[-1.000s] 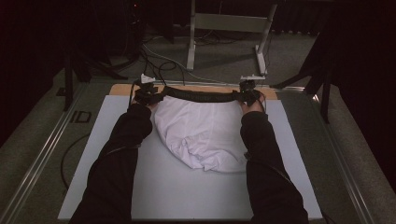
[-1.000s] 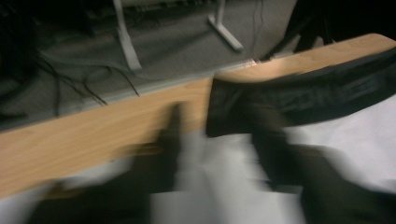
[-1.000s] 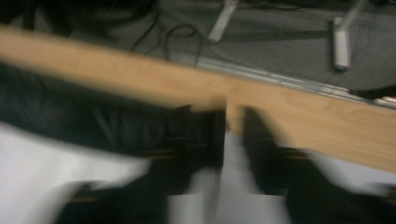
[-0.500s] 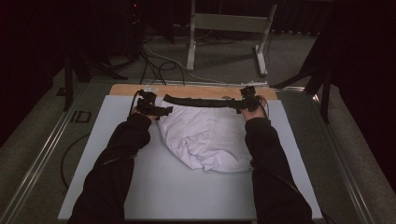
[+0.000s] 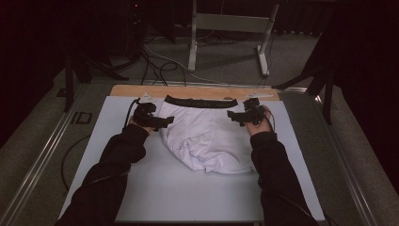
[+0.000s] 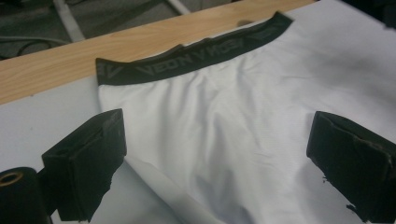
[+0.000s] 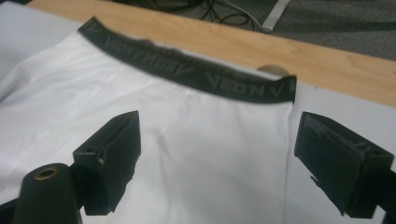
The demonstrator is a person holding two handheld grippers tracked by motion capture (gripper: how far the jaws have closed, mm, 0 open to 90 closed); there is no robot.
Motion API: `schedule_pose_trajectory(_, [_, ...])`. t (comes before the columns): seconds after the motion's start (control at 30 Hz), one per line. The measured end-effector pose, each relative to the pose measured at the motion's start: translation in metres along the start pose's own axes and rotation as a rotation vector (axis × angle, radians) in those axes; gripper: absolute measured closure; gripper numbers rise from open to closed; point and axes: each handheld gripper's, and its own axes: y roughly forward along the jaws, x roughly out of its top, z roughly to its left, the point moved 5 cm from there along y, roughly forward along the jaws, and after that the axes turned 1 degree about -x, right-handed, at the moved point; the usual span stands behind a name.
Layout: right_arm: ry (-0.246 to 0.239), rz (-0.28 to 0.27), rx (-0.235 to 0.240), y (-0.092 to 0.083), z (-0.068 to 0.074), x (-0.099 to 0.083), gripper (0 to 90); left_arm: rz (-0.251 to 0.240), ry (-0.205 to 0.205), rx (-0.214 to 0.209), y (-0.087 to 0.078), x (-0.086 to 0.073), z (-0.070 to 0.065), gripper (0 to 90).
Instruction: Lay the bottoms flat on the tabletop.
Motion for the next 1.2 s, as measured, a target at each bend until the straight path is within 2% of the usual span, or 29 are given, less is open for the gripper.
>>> schedule_pose_trajectory(0.1, [-0.011, -0.015, 0.018, -0.011, 0.009, -0.007, 15.0, -0.003, 0.039, 0.012, -0.011, -0.006, -0.006, 6.2])
schedule_pose_trajectory(0.2, [-0.031, -0.017, 0.025, -0.019, 0.014, -0.012, 15.0, 0.000, 0.041, 0.006, -0.020, -0.015, -0.010, 6.9])
schedule_pose_trajectory(0.27, [-0.062, -0.030, 0.036, -0.034, 0.023, -0.020, 15.0, -0.004, 0.049, -0.007, -0.032, -0.026, -0.015, 7.5])
schedule_pose_trajectory(0.4, [-0.081, -0.041, 0.041, -0.044, 0.029, -0.025, 15.0, -0.019, 0.057, -0.018, -0.045, -0.036, -0.020, 8.4])
schedule_pose_trajectory(0.47, [-0.083, -0.075, 0.073, -0.063, 0.037, -0.033, 15.0, -0.028, 0.054, -0.049, -0.055, -0.047, -0.026, 8.7])
schedule_pose_trajectory(0.57, [-0.080, -0.093, 0.081, -0.072, 0.040, -0.039, 15.0, -0.028, 0.067, -0.062, -0.061, -0.056, -0.032, 10.1])
schedule_pose_trajectory(0.6, [-0.103, -0.100, 0.073, -0.079, 0.044, -0.046, 14.8, -0.026, 0.076, -0.087, -0.064, -0.064, -0.039, 10.1])
schedule_pose_trajectory(0.63, [-0.103, -0.100, 0.073, -0.079, 0.044, -0.046, 14.8, -0.026, 0.076, -0.087, -0.064, -0.064, -0.039, 10.2])
schedule_pose_trajectory(0.73, [-0.109, -0.104, 0.083, -0.092, 0.050, -0.065, 14.9, -0.009, 0.074, -0.124, -0.065, -0.079, -0.053, 14.6])
schedule_pose_trajectory(0.77, [-0.109, -0.104, 0.083, -0.092, 0.050, -0.065, 14.9, -0.009, 0.074, -0.124, -0.065, -0.079, -0.053, 15.3])
schedule_pose_trajectory(0.8, [-0.118, -0.100, 0.081, -0.097, 0.053, -0.075, 14.7, -0.002, 0.091, -0.149, -0.062, -0.087, -0.063, 15.6])
schedule_pose_trajectory(0.83, [-0.118, -0.100, 0.081, -0.097, 0.053, -0.075, 14.7, -0.002, 0.091, -0.149, -0.062, -0.087, -0.063, 16.4])
schedule_pose_trajectory(0.87, [-0.126, -0.098, 0.072, -0.103, 0.054, -0.086, 14.6, 0.009, 0.115, -0.164, -0.060, -0.097, -0.072, 16.5])
schedule_pose_trajectory(0.9, [-0.126, -0.098, 0.072, -0.103, 0.054, -0.086, 14.6, 0.009, 0.115, -0.164, -0.060, -0.097, -0.072, 17.3])
schedule_pose_trajectory(0.93, [-0.119, -0.102, 0.069, -0.108, 0.055, -0.096, 14.6, 0.026, 0.120, -0.177, -0.057, -0.106, -0.081, 17.3])
schedule_pose_trajectory(0.97, [-0.119, -0.102, 0.069, -0.108, 0.055, -0.096, 14.6, 0.026, 0.120, -0.177, -0.057, -0.106, -0.081, 17.3])
schedule_pose_trajectory(1.0, [-0.115, -0.097, 0.070, -0.113, 0.055, -0.106, 14.6, 0.045, 0.133, -0.189, -0.054, -0.113, -0.088, 17.3])
schedule_pose_trajectory(1.03, [-0.115, -0.097, 0.070, -0.113, 0.055, -0.106, 14.6, 0.045, 0.133, -0.189, -0.054, -0.113, -0.088, 17.3])
schedule_pose_trajectory(1.07, [-0.107, -0.101, 0.056, -0.118, 0.054, -0.112, 14.9, 0.057, 0.146, -0.205, -0.052, -0.116, -0.098, 17.5])
schedule_pose_trajectory(1.1, [-0.107, -0.101, 0.056, -0.118, 0.054, -0.112, 14.9, 0.057, 0.146, -0.205, -0.052, -0.116, -0.098, 18.4])
schedule_pose_trajectory(1.17, [-0.102, -0.102, 0.053, -0.123, 0.053, -0.117, 14.8, 0.064, 0.160, -0.225, -0.048, -0.117, -0.110, 19.3])
schedule_pose_trajectory(1.2, [-0.099, -0.109, 0.046, -0.127, 0.051, -0.118, 14.9, 0.074, 0.181, -0.239, -0.044, -0.118, -0.120, 21.9])
